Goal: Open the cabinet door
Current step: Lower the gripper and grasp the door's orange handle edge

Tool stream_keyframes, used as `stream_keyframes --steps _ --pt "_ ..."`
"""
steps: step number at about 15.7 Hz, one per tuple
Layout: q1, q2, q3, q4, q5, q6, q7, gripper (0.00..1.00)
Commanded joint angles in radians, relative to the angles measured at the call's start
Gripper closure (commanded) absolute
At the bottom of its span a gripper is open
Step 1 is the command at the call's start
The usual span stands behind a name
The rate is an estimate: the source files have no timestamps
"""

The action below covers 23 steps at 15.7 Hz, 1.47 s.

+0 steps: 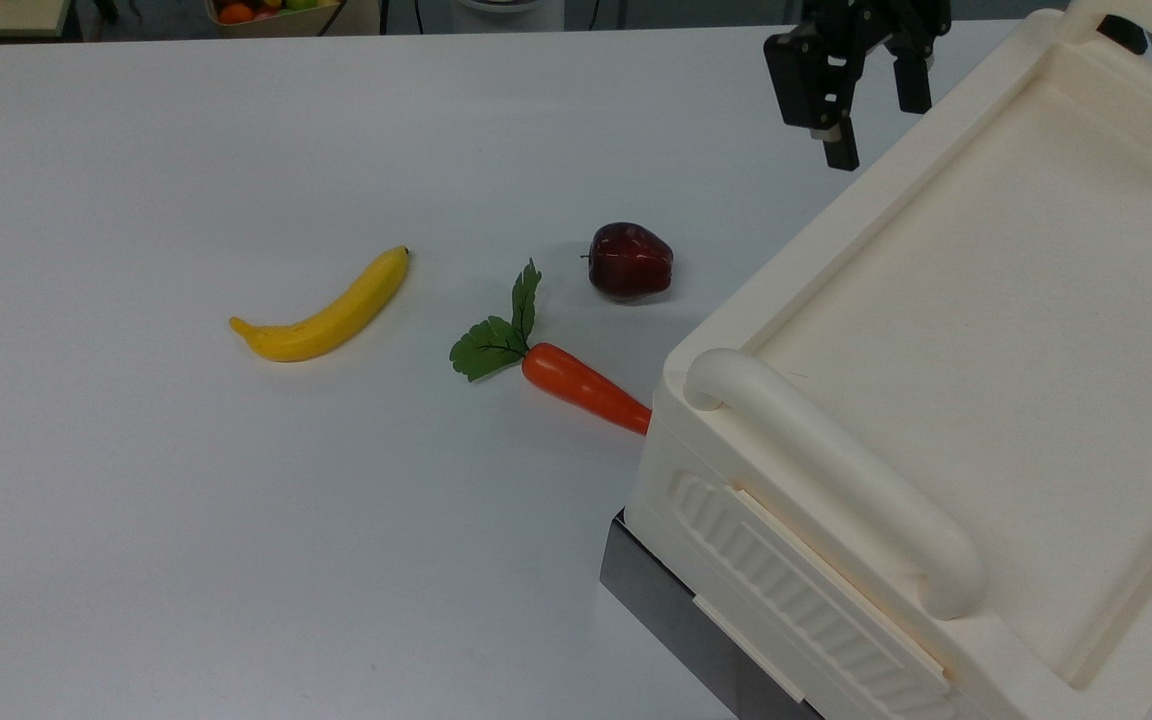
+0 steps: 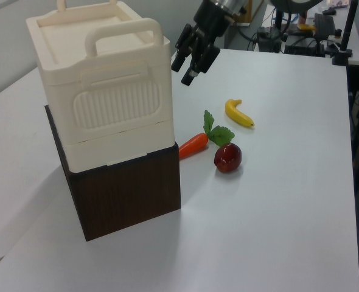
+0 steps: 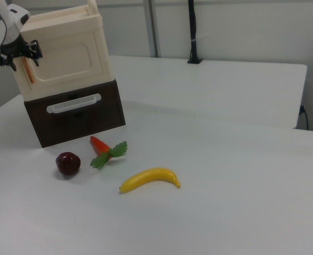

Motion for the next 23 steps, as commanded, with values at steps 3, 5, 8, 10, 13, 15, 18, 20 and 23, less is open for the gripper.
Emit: stream_keyframes --steps 3,5,8,10,13,15,18,20,23 --pt "0.020 0.044 -0.002 0.033 0.020 0.064 0.012 0.45" --pt "0.021 0.044 -0.002 0.033 0.014 0.064 0.006 0.56" --pt "0.026 0.042 -0.002 0.031 0.009 0.056 0.003 0.63" --pt "0.027 0.036 -0.002 0.030 0.004 0.052 0.003 0.67" --pt "0.027 0.030 -0.002 0.025 0.004 0.047 0.003 0.71" --pt "0.027 0.030 -0.002 0.024 0.004 0.036 0.003 0.74" --pt "0.026 0.030 -0.002 0.024 0.003 0.012 0.002 0.82" --pt "0.026 0.027 -0.002 0.024 0.004 -0.010 0.002 0.90" --pt "0.024 0.021 -0.002 0.025 0.006 -0.039 0.006 0.96"
